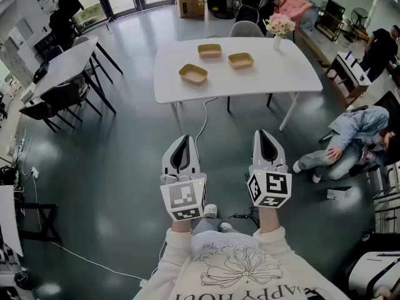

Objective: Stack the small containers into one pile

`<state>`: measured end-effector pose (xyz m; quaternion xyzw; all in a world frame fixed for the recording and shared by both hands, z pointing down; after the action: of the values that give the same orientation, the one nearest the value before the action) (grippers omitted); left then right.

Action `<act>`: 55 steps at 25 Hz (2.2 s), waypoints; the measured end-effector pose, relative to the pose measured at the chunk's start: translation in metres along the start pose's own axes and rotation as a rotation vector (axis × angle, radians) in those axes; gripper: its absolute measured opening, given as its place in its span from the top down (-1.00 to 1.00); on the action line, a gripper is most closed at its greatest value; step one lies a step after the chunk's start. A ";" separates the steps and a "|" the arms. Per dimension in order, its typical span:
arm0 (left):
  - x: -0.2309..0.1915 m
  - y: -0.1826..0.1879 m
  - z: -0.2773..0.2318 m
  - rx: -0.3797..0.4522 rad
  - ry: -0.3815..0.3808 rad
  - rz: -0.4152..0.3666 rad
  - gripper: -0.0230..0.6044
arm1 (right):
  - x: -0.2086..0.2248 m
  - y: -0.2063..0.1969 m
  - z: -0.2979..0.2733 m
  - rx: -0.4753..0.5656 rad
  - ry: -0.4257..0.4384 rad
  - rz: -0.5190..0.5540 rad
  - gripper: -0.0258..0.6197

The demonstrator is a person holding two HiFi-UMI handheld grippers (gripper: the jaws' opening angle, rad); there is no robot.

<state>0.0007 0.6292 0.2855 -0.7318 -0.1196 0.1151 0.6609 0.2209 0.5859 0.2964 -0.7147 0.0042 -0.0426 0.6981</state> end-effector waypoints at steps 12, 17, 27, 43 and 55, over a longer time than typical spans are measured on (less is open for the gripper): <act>-0.026 0.003 -0.013 0.000 0.004 0.017 0.90 | -0.019 -0.010 -0.022 -0.022 0.007 -0.004 0.88; -0.046 -0.001 -0.024 -0.009 0.008 0.020 0.90 | -0.031 -0.016 -0.041 -0.034 -0.004 -0.006 0.88; -0.074 -0.006 -0.058 -0.029 0.010 0.027 0.90 | -0.043 -0.028 -0.080 -0.073 -0.014 -0.024 0.88; -0.124 -0.004 -0.192 -0.058 0.106 0.039 0.90 | -0.041 -0.035 -0.247 -0.105 0.096 -0.017 0.83; -0.174 0.019 -0.319 -0.058 0.221 0.053 0.90 | -0.052 -0.027 -0.412 -0.139 0.235 -0.027 0.83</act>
<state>-0.0589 0.2706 0.2999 -0.7619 -0.0299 0.0478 0.6452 0.1398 0.1788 0.3290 -0.7513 0.0792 -0.1352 0.6411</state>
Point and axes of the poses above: the fingertips, and each gripper's own axes: z backward along the fingers, x to its right, y out of its top, the point moved 6 cm from there along z, backward along the fingers, and after that the axes turned 15 degrees about -y, right-handed, at the moved point
